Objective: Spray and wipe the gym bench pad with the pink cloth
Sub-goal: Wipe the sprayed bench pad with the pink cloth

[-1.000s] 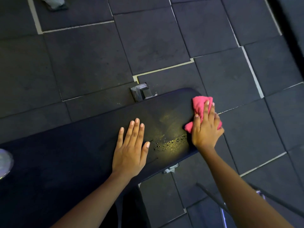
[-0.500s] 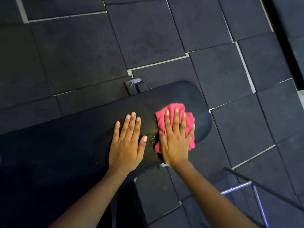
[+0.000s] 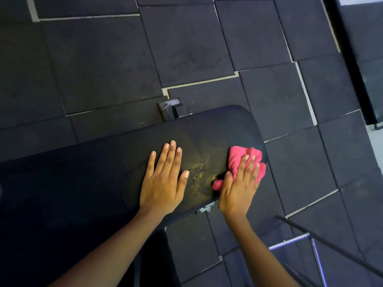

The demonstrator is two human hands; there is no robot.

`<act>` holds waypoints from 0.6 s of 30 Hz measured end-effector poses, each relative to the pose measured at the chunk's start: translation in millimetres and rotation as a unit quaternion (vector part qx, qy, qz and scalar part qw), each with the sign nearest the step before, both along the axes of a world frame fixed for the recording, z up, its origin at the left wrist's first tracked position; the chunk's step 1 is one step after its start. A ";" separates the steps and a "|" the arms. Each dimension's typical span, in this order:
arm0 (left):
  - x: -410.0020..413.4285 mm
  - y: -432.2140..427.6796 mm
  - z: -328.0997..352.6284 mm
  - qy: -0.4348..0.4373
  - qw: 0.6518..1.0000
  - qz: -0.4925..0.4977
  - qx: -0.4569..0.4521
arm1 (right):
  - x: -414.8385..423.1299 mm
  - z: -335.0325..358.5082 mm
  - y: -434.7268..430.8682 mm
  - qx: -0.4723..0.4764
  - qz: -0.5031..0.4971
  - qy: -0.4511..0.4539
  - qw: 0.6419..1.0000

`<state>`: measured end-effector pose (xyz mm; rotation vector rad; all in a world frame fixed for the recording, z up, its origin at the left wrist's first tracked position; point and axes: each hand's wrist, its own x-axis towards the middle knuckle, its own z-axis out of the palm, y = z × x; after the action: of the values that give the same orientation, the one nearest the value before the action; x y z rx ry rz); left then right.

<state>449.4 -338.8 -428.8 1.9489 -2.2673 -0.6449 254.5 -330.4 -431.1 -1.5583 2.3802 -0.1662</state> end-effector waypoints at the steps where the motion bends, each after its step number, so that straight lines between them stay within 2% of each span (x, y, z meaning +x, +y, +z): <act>1: 0.1 0.1 0.8 0.003 1.000 0.002 0.001 | 11.4 -0.1 8.6 -0.002 0.002 -0.008 1.000; 6: 4.2 -2.2 2.3 0.031 0.999 0.004 -0.006 | 44.3 0.4 2.6 0.011 0.093 0.009 0.996; 9: 16.3 3.5 2.2 -0.004 0.999 -0.049 -0.008 | 16.8 3.1 -36.1 0.012 0.172 0.043 0.984; 13: 45.3 18.4 5.8 -0.037 0.995 -0.090 -0.005 | -27.0 3.8 -80.3 0.002 0.134 0.064 0.989; 18: 74.0 32.0 8.9 -0.048 0.998 -0.040 -0.011 | -14.6 2.5 -28.0 -0.030 0.101 0.018 0.994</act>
<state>523.4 -306.8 -419.9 1.9279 -2.4100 -0.5419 239.9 -358.4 -428.6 -1.8321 2.2453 -0.1700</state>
